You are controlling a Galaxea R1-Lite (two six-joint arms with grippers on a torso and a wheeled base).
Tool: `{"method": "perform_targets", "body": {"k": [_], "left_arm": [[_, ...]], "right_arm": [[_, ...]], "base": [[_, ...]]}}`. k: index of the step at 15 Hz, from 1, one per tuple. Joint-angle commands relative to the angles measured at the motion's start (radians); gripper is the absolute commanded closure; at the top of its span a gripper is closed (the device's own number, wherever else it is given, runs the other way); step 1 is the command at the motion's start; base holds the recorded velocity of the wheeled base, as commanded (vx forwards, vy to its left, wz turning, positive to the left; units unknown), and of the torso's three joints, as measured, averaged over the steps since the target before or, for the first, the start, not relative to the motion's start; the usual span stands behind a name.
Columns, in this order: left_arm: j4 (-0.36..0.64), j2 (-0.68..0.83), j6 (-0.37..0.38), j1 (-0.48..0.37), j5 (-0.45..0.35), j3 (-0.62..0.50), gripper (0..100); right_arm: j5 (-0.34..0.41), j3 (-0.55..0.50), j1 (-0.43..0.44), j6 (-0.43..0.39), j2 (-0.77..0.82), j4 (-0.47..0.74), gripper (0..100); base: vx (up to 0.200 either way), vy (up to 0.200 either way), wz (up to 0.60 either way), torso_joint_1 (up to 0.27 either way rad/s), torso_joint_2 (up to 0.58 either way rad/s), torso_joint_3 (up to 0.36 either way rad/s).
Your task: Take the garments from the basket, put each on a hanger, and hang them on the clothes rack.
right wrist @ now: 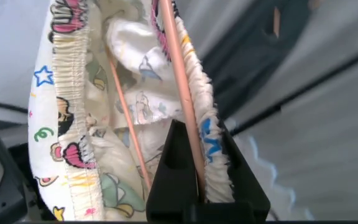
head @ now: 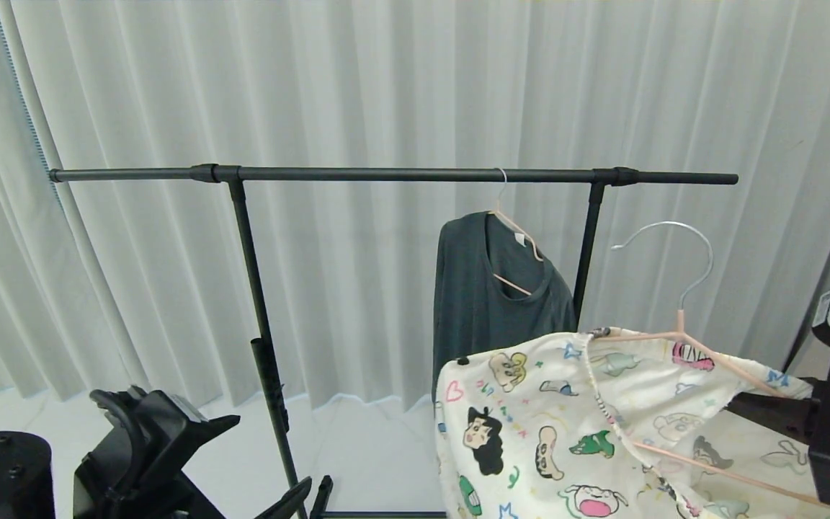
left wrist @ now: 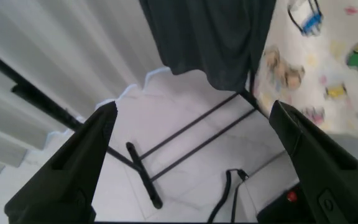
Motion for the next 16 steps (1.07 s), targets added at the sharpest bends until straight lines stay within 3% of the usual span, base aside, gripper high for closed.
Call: {"method": "perform_targets", "body": {"k": [1,3,9,11,16], "left_arm": [[0.000,-0.011,0.005,0.025,0.014,-0.028,0],[0.000,-0.002,0.008,0.030,0.094,-0.065,0],[0.000,-0.002,0.015,0.030,0.138,-0.085,0],[0.000,0.001,0.021,0.030,0.178,-0.090,0],[0.000,0.001,0.021,0.028,0.180,-0.093,0]], "right_arm": [[-0.041,-0.035,-0.055,0.035,0.009,0.045,100],[-0.113,-0.113,-0.055,0.142,0.066,0.125,100],[-0.216,-0.285,0.057,0.373,0.264,0.131,100],[-0.222,-0.291,0.079,0.382,0.281,0.108,100],[-0.220,-0.300,0.103,0.389,0.314,0.020,100]], "base": [[0.000,0.000,0.00,0.000,0.00,0.000],[0.000,0.000,0.00,0.000,0.00,0.000],[0.000,0.000,0.00,0.000,0.00,0.000],[0.000,0.000,0.00,0.000,0.00,0.000],[0.000,0.200,0.00,0.000,0.00,0.002]]}}
